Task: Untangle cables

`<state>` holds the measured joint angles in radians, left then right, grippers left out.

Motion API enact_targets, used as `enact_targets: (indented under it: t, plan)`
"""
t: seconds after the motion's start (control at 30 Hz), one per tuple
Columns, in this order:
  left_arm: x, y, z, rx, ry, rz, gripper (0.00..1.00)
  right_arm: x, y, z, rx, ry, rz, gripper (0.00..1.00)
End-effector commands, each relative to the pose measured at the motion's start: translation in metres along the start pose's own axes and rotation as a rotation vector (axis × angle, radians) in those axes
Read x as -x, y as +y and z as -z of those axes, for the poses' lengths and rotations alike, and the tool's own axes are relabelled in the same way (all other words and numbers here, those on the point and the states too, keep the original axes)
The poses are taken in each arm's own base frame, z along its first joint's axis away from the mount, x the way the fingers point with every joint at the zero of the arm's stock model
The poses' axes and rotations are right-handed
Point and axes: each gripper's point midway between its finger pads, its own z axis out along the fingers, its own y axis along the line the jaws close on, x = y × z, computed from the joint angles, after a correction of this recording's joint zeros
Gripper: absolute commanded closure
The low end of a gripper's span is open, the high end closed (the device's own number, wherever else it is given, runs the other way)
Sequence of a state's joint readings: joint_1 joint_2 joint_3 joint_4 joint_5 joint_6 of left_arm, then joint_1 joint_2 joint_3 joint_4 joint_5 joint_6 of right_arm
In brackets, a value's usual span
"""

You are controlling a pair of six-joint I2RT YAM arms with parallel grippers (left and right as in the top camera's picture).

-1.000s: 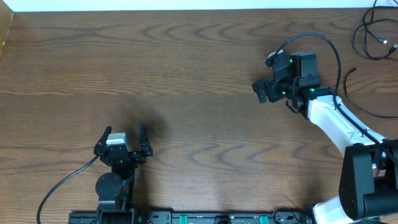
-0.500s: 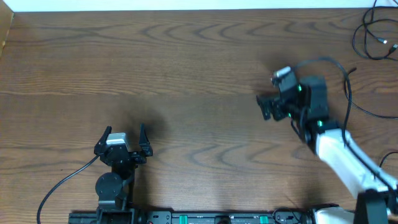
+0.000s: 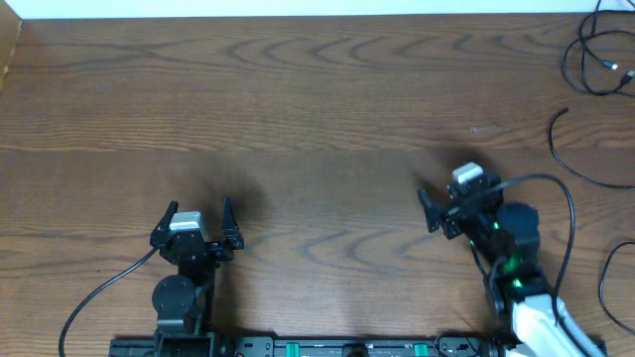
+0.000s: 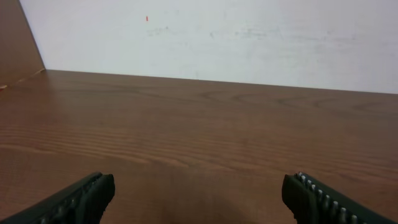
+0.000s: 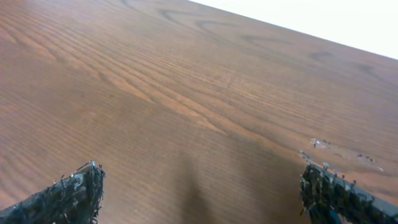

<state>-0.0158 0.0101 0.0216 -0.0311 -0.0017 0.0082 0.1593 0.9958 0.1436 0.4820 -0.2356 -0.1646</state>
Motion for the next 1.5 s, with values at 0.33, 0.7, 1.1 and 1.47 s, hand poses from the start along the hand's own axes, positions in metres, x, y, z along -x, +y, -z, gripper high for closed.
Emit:
enact_targets:
  t: [0.33, 0.7, 1.1, 1.47]
  plan:
    - [-0.017, 0.003, -0.001, 0.014, 0.053, -0.020, 0.08, 0.002, 0.007, 0.036, -0.025, -0.123, 0.021, 0.01]
    - [-0.017, 0.003, -0.001, 0.014, 0.053, -0.020, 0.08, 0.000, 0.011, 0.053, -0.026, -0.125, 0.021, 0.01]
    - [-0.017, 0.003, -0.001, 0.014, 0.053, -0.020, 0.08, 0.020, 0.011, 0.073, -0.055, -0.233, 0.048, 0.01]
    - [-0.017, 0.003, -0.001, 0.014, 0.053, -0.020, 0.08, 0.032, 0.007, 0.081, -0.083, -0.295, 0.060, 0.01]
